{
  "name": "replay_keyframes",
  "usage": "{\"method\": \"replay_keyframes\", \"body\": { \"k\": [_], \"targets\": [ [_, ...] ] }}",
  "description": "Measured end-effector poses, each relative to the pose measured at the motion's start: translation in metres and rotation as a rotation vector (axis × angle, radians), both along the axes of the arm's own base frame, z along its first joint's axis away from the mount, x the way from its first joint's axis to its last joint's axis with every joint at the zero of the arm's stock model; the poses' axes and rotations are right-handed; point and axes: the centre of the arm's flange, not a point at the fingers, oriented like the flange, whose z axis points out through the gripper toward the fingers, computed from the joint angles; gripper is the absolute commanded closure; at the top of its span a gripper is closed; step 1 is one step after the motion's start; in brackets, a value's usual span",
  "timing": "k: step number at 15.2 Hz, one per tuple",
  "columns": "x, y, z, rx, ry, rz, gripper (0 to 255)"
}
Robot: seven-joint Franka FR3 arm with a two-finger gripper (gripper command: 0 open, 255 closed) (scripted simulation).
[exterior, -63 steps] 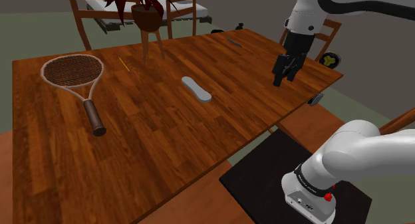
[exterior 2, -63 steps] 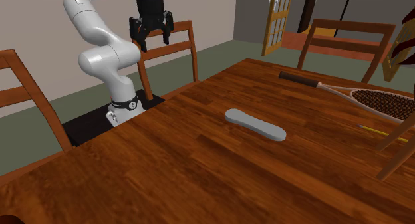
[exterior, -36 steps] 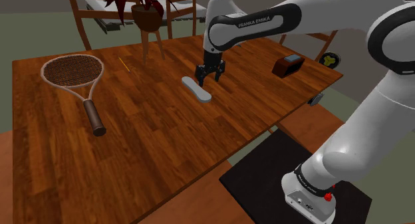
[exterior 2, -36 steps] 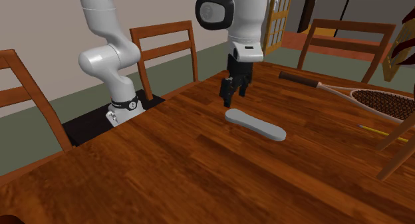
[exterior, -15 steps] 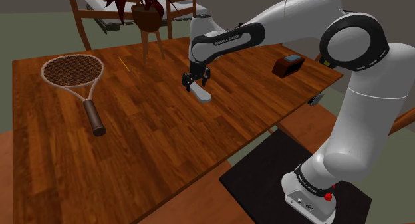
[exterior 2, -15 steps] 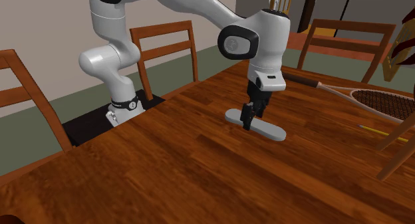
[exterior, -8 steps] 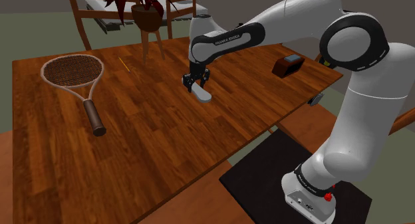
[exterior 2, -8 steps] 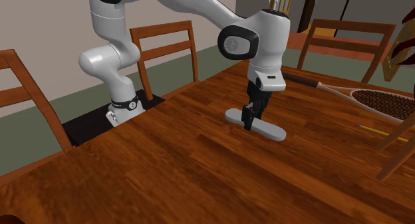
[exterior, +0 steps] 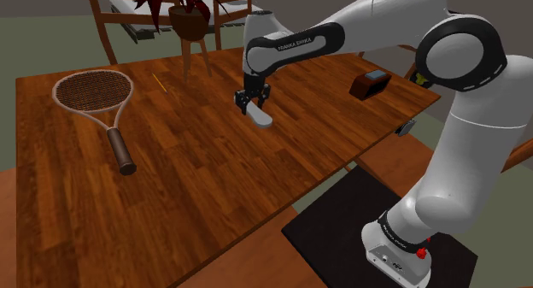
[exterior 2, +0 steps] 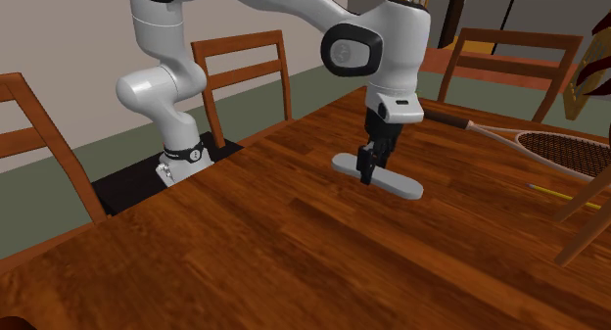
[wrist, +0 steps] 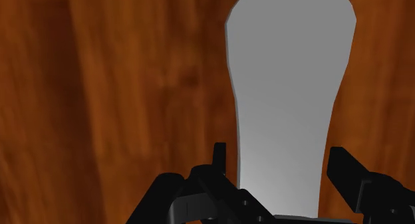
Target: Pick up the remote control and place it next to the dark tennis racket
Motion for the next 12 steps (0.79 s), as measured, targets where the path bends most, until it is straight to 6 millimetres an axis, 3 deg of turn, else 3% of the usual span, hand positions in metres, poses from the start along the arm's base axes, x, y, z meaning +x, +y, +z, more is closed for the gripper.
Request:
{"method": "replay_keyframes", "body": {
  "k": [12],
  "targets": [
    [0.001, 0.0, 0.063, 0.0, 0.0, 0.0, 255]
  ]
}}
